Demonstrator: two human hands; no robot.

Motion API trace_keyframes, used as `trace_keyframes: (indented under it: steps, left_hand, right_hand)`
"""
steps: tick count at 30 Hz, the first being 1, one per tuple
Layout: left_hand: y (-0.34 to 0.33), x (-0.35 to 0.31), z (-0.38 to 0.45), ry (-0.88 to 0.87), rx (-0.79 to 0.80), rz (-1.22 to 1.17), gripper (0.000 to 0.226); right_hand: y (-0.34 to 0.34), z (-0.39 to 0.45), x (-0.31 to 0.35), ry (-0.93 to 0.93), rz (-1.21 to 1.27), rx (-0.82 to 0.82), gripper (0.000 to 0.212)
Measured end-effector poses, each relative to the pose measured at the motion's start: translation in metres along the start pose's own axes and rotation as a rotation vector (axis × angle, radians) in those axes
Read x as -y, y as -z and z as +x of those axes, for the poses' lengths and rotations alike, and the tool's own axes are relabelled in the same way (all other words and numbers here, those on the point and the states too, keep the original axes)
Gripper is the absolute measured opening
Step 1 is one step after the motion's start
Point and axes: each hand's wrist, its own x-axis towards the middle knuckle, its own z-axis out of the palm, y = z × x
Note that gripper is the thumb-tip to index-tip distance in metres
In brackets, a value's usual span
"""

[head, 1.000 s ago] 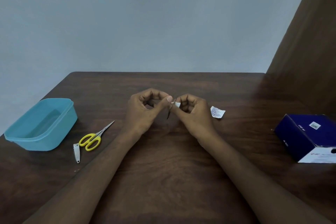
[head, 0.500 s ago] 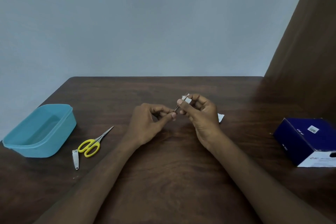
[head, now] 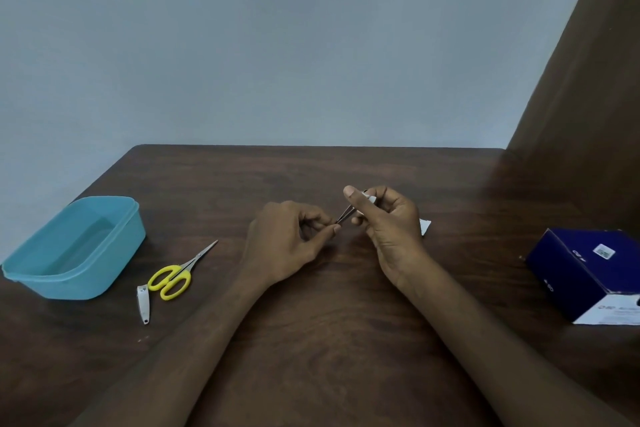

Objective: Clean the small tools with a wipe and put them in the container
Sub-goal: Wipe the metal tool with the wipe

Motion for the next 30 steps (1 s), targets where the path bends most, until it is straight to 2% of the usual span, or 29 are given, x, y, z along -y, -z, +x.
trace_keyframes:
  steps: [8,11,15,21,26,30]
  left_hand:
    - [-0.0001,-0.0042,-0.0008,0.075,-0.074,0.095,0.007]
    - [0.0002,-0.0044,0.0,0.084,-0.078,0.091,0.008]
    - [0.0002,-0.0026,0.0014,0.097,-0.052,0.04,0.007]
    - [0.0,-0.0057,-0.0009,0.068,0.021,0.133,0.011]
    - [0.0015,-0.0086,-0.0006,0.083,-0.015,0.183,0.012]
    - [0.001,-0.0075,0.0002,0.103,-0.071,0.182,0.012]
  right_hand:
    - [0.0026,-0.0036,0.001,0.053,-0.009,-0.101,0.013]
    - [0.002,-0.0038,0.0022,0.032,0.046,-0.065,0.01]
    - [-0.0004,-0.0043,0.007,0.018,0.124,-0.004,0.019]
    - [-0.0017,-0.003,0.0038,0.007,0.024,-0.09,0.027]
    - [0.0017,-0.0019,0.0002,0.051,-0.006,-0.18,0.018]
    - [0.0015,-0.0052,-0.0015,0.052,-0.04,-0.156,0.018]
